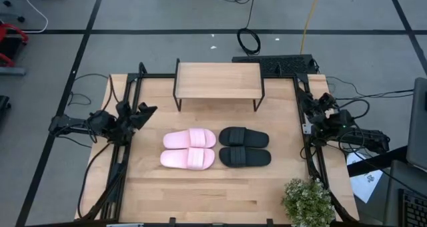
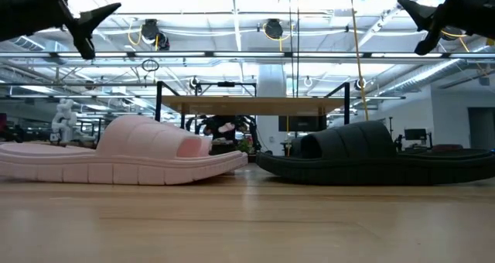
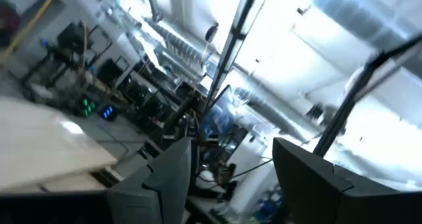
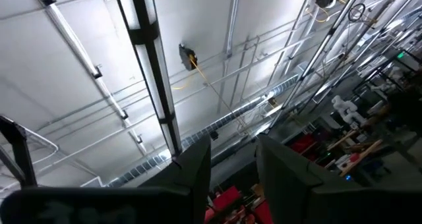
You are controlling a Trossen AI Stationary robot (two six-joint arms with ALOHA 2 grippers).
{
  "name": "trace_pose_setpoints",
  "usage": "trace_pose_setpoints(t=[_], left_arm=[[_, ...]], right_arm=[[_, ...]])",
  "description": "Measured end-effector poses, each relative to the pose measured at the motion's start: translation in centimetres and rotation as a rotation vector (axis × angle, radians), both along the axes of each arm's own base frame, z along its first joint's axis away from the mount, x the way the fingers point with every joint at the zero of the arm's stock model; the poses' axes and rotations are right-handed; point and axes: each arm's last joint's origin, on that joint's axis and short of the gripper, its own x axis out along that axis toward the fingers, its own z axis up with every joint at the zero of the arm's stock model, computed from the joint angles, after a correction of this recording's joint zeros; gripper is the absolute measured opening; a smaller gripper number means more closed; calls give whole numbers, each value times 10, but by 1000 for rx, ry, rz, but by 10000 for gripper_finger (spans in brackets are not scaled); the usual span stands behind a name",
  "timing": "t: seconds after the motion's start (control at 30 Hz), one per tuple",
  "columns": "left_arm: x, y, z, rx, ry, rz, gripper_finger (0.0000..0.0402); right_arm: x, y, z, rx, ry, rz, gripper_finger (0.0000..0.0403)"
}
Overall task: Pick and place slides into the shelf
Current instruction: Put the top pink slides on the shelf
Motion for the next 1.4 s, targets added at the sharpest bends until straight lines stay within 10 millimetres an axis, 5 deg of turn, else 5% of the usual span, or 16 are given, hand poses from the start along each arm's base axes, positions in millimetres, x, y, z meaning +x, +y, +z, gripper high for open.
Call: trace_pose_setpoints(t=[0.3,0.53,0.73,1.0,1.4], left_arm=[[15,-3,7,-276,94,-115,209],[48,-10,24,-532,381,-140,209],[83,-16,6,-791,668,-86,209],[119,-23,-28,-929,754,-91,209],[133,-26,-62,-999,877,-26,209]], right_arm=[[-4,-2,2,44,-42,-75,110],[-6,-2,4,86,-114,-42,110],[-6,0,6,88,-149,49,110],[-5,3,6,1,-127,149,110],[-4,5,7,-11,-131,210,110]])
